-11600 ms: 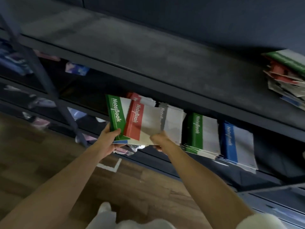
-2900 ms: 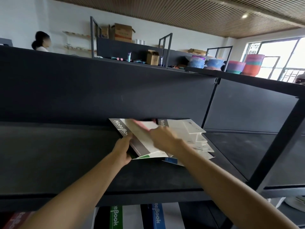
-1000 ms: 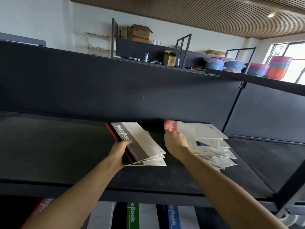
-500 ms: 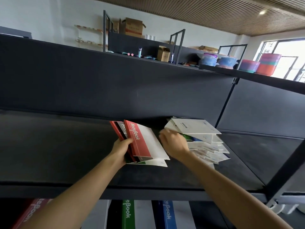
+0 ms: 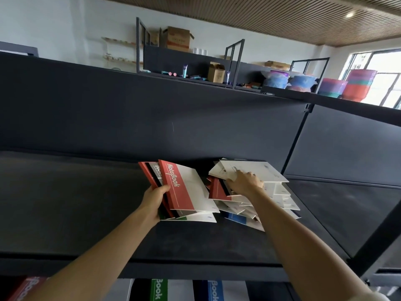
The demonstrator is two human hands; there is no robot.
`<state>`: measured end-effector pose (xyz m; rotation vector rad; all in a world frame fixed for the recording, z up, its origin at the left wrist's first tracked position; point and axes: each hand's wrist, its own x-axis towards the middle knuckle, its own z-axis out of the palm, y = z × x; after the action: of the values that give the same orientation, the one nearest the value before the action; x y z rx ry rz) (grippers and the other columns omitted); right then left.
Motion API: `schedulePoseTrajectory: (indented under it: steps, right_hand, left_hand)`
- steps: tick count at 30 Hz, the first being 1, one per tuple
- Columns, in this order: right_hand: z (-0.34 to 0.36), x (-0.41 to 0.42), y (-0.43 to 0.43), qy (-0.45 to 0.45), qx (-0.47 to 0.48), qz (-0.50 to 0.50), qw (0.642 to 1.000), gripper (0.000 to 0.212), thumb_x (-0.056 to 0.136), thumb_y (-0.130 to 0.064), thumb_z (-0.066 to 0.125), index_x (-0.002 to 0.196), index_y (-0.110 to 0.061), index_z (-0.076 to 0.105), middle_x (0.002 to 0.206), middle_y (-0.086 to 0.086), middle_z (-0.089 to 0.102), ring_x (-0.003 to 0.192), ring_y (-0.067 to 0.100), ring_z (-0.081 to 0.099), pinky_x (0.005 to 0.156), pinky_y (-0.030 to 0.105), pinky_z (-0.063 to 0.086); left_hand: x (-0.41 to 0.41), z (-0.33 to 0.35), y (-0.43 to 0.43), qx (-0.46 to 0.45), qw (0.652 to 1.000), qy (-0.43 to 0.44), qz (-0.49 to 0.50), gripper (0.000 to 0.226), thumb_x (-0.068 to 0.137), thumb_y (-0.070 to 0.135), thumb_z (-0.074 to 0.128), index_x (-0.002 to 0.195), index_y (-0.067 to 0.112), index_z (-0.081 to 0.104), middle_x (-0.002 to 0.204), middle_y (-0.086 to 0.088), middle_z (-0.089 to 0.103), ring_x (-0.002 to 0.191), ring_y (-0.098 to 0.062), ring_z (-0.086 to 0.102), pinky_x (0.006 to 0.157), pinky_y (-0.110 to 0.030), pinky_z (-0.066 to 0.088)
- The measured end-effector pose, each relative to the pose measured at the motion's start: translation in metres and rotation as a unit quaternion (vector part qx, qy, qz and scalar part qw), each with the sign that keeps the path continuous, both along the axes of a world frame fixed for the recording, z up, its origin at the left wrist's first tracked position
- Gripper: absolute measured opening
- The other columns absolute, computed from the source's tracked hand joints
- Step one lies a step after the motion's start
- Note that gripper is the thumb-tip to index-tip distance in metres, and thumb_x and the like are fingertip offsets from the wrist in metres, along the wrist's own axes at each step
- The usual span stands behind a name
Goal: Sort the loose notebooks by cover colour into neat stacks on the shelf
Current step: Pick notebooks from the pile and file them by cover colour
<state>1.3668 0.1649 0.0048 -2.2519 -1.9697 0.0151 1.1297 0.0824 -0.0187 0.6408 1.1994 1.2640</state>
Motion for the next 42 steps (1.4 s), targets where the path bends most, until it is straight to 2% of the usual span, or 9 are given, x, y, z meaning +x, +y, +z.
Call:
schedulePoseTrajectory:
  steps: [5,10,15,20,25,33,36,38,42]
  right_hand:
    - [0.005,-0.009,-0.001,-0.132,0.018,0.064,0.989,0.038,0.099,-0.038,0.038,0.116,-0.009,0.056,0.112,0.009,0.063,0.102,0.026,0.061,0.078,0.029,0.047]
    - [0.024,-0.016,-0.01,-0.162,0.018,0.078,0.984,0.029,0.095,-0.006,0.042,0.12,-0.005,0.057,0.117,0.012,0.062,0.107,0.027,0.06,0.084,0.031,0.05]
    - [0.05,-0.04,-0.018,-0.056,0.102,0.065,0.991,0.029,0.092,-0.004,0.041,0.113,-0.005,0.061,0.114,0.013,0.063,0.103,0.03,0.061,0.08,0.034,0.048]
    - [0.027,-0.024,-0.025,-0.014,0.017,0.003,1.0,0.032,0.1,-0.026,0.039,0.121,-0.008,0.055,0.12,0.012,0.059,0.107,0.028,0.058,0.086,0.034,0.047]
    - [0.009,-0.023,-0.032,-0.042,0.037,-0.014,0.998,0.028,0.098,-0.023,0.043,0.114,-0.009,0.06,0.111,0.01,0.063,0.1,0.026,0.061,0.076,0.03,0.047]
    - [0.022,-0.02,-0.032,-0.118,0.067,0.037,0.99,0.029,0.095,-0.005,0.043,0.12,-0.007,0.058,0.116,0.01,0.064,0.104,0.027,0.062,0.08,0.03,0.05]
    - [0.047,-0.029,-0.035,-0.07,0.123,0.082,0.987,0.028,0.092,-0.001,0.04,0.115,-0.003,0.057,0.112,0.016,0.063,0.1,0.034,0.062,0.074,0.034,0.047]
    - [0.076,-0.042,-0.041,0.015,0.196,0.089,0.976,0.024,0.091,-0.002,0.036,0.109,-0.002,0.053,0.102,0.019,0.062,0.094,0.037,0.06,0.069,0.034,0.041]
    - [0.121,-0.061,-0.049,0.234,0.323,0.085,0.913,0.026,0.098,-0.01,0.033,0.107,-0.002,0.056,0.095,0.017,0.061,0.085,0.034,0.057,0.067,0.034,0.043]
  left_hand:
    - [0.002,-0.002,0.002,0.002,1.0,-0.007,0.01,0.035,0.095,0.019,0.052,0.13,0.012,0.049,0.096,-0.004,0.063,0.081,-0.022,0.061,0.063,-0.035,0.047]
    - [-0.003,0.0,-0.006,0.002,1.0,-0.02,0.013,0.039,0.095,0.019,0.053,0.134,0.014,0.047,0.119,-0.01,0.061,0.096,-0.027,0.061,0.076,-0.041,0.047]
    - [-0.016,0.006,-0.02,-0.001,1.0,-0.002,0.025,0.041,0.096,0.019,0.051,0.136,0.015,0.043,0.13,-0.011,0.056,0.117,-0.033,0.054,0.083,-0.043,0.042]
    - [-0.03,0.005,-0.034,0.009,0.999,0.008,0.03,0.039,0.095,0.015,0.052,0.134,0.013,0.047,0.125,-0.012,0.059,0.105,-0.03,0.058,0.084,-0.043,0.044]
    - [-0.027,-0.001,-0.04,0.001,0.999,0.008,0.031,0.035,0.095,0.014,0.052,0.129,0.013,0.049,0.121,-0.013,0.06,0.099,-0.029,0.058,0.083,-0.042,0.044]
    - [-0.014,0.0,-0.04,-0.004,1.0,-0.005,0.03,0.037,0.095,0.015,0.051,0.131,0.012,0.049,0.121,-0.012,0.061,0.101,-0.03,0.059,0.083,-0.043,0.045]
    - [-0.014,0.002,-0.041,-0.002,1.0,0.004,0.029,0.036,0.096,0.016,0.05,0.132,0.011,0.047,0.124,-0.013,0.059,0.104,-0.031,0.058,0.081,-0.041,0.043]
    - [-0.016,0.002,-0.041,-0.01,0.999,0.015,0.032,0.037,0.096,0.018,0.05,0.132,0.011,0.047,0.118,-0.013,0.06,0.1,-0.03,0.058,0.079,-0.04,0.044]
    - [-0.019,0.004,-0.044,-0.013,0.999,0.031,0.037,0.035,0.096,0.019,0.05,0.13,0.008,0.049,0.104,-0.011,0.061,0.088,-0.027,0.059,0.075,-0.038,0.045]
